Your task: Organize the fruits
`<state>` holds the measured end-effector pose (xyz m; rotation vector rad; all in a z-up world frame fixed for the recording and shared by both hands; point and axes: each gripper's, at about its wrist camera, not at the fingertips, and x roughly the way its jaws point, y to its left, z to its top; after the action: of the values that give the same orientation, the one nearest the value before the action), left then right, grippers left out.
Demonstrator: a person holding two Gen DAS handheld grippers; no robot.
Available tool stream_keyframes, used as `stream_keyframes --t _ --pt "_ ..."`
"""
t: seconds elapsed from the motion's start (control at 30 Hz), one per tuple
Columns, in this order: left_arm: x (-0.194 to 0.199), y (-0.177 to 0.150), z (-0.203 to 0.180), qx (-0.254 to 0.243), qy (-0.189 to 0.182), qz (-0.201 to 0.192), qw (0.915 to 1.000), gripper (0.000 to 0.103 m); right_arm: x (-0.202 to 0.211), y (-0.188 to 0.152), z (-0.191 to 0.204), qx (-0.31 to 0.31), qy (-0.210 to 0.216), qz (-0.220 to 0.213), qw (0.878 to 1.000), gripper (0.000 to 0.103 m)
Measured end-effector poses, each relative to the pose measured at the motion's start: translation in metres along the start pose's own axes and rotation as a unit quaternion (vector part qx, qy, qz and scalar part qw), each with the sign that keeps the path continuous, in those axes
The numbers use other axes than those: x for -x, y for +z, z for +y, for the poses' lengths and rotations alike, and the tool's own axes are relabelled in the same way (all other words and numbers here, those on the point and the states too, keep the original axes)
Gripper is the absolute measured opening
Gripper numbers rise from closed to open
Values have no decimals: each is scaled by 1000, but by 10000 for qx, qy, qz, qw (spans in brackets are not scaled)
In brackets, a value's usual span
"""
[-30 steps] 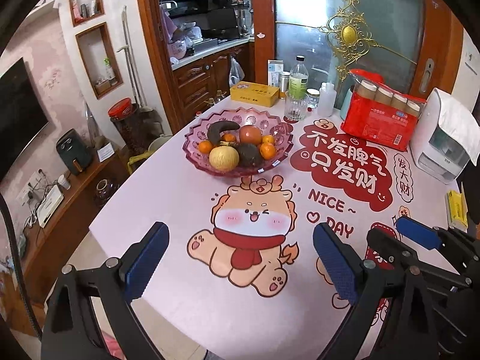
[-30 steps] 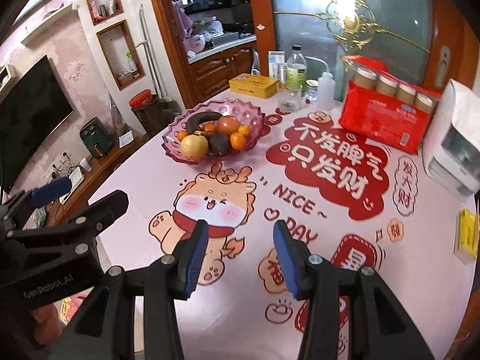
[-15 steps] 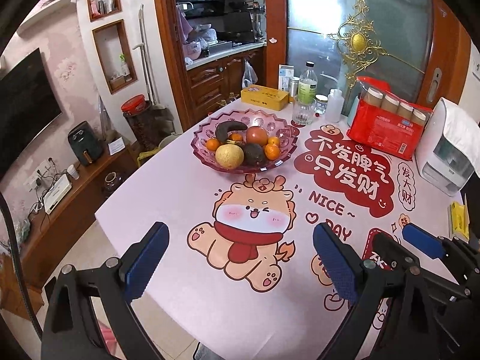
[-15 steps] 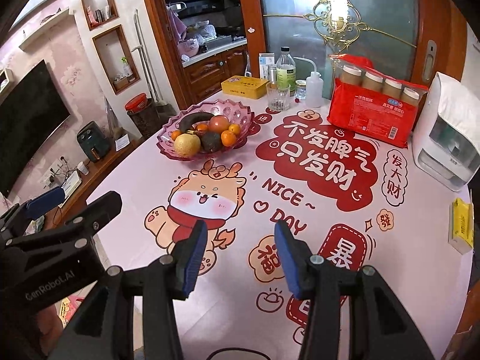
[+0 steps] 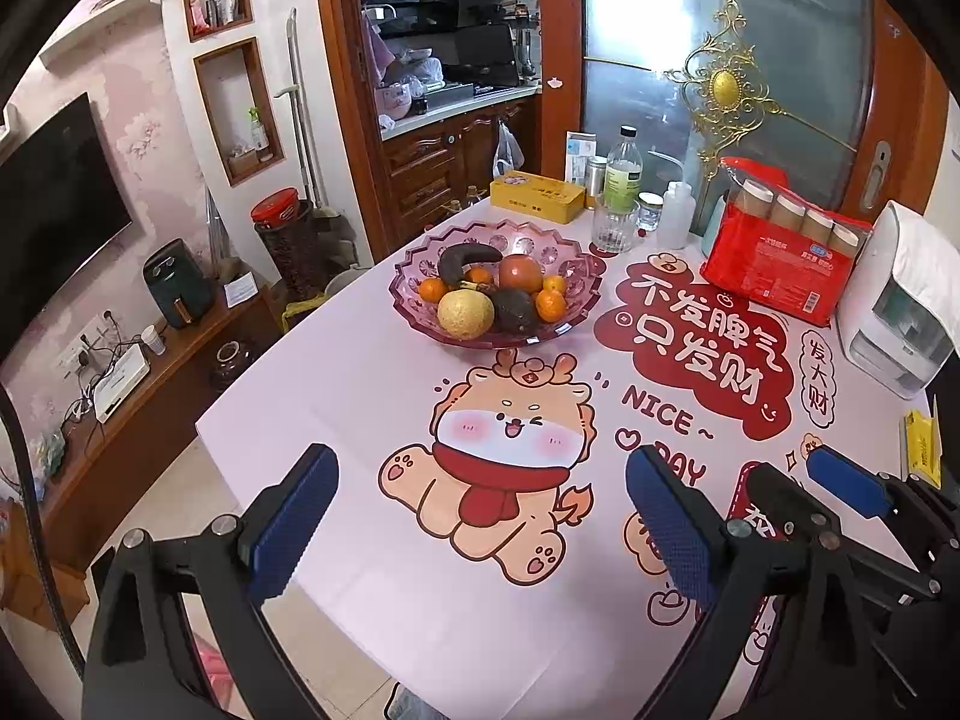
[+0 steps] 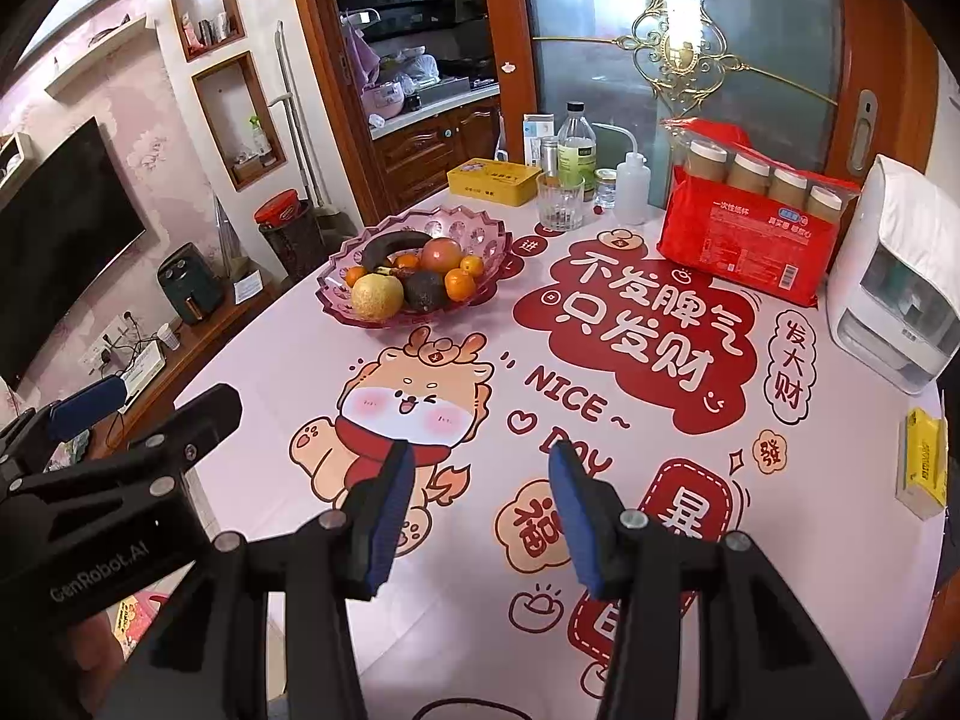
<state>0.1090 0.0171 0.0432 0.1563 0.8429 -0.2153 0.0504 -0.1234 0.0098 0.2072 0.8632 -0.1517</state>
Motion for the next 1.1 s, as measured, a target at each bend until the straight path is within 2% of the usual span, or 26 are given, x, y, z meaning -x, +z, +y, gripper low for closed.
stream_keyframes --t 1.1 --pt "-5 -9 17 96 26 72 9999 96 -4 -1 11 65 26 57 10000 47"
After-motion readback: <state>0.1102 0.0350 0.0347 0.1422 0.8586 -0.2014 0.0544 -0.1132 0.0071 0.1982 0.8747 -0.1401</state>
